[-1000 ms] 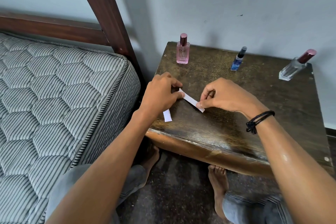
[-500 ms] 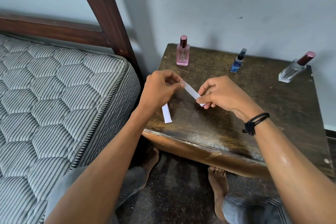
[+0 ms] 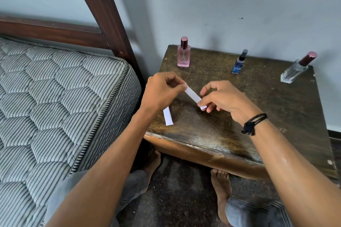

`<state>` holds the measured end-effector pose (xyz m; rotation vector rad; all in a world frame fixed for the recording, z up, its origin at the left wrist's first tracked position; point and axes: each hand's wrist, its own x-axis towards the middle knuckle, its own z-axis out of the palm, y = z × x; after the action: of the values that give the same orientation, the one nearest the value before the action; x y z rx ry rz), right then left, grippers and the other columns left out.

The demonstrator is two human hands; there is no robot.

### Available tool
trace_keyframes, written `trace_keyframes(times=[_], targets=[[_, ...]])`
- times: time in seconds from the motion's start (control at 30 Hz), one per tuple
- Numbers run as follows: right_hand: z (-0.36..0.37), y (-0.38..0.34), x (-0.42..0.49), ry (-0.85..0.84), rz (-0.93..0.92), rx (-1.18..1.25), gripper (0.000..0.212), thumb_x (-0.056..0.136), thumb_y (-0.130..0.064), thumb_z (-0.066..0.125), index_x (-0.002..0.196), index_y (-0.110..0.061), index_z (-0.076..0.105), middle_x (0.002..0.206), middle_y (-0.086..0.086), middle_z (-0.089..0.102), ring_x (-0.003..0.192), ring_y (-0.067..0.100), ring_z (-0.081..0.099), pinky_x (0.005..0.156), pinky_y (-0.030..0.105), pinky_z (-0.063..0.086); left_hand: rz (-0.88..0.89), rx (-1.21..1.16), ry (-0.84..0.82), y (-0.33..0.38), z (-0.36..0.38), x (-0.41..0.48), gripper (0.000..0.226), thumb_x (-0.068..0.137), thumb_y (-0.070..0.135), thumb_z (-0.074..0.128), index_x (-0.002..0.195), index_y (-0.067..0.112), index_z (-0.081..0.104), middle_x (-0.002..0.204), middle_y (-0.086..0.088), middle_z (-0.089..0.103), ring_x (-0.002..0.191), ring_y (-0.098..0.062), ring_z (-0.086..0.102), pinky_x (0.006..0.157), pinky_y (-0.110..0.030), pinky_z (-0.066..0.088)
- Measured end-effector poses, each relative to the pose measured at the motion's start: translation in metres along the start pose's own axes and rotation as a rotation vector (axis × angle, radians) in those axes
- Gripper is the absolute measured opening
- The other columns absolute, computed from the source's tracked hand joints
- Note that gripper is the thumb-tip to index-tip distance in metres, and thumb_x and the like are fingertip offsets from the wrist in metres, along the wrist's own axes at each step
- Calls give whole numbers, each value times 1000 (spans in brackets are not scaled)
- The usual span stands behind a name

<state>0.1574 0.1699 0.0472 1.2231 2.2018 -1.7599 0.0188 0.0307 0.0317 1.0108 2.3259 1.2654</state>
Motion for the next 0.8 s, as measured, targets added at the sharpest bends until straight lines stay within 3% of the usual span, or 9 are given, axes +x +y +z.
trace_keyframes(times=[0.13,0.23,0.37,0.53,0.63,0.8], targets=[[3,2,2,-62,-81,-119,25,77,1,84,90,-3,64,70,14,74,46,9,62,42,15,42,19,172,-3,-7,6,0,1,82,26,79,82,25,78,74,15,73,73,0,67,75,-32,59],[2,8,7,-79,-118,-241,29,73,-17,91,86,-7,67,68,8,75,61,16,68,62,32,55,20,258,-12,-10,10,0,2,83,28,79,83,26,79,78,13,74,80,-5,67,78,-34,57],[-4,10,10,-28,-153,-342,31,72,-33,91,79,-14,68,64,1,73,55,10,64,62,29,54,23,299,-11,-12,11,0,3,84,30,79,85,28,79,80,11,74,84,-9,67,80,-36,57],[-6,7,12,78,-173,-338,25,75,-30,89,78,-16,69,62,-2,72,56,10,66,64,30,53,41,320,11,-12,11,1,22,86,33,77,107,26,77,87,12,75,103,-16,59,90,-35,50],[-5,7,15,183,-192,-308,21,78,-32,86,78,-21,68,65,-4,73,62,11,69,73,36,58,69,322,46,-12,9,2,28,87,32,76,114,26,74,94,10,72,104,-19,57,92,-38,50],[0,0,23,304,-249,-185,18,80,-35,82,78,-26,67,77,-5,73,76,17,71,85,49,58,80,326,63,-11,4,2,21,89,30,75,109,25,75,99,7,70,102,-19,55,90,-34,48]])
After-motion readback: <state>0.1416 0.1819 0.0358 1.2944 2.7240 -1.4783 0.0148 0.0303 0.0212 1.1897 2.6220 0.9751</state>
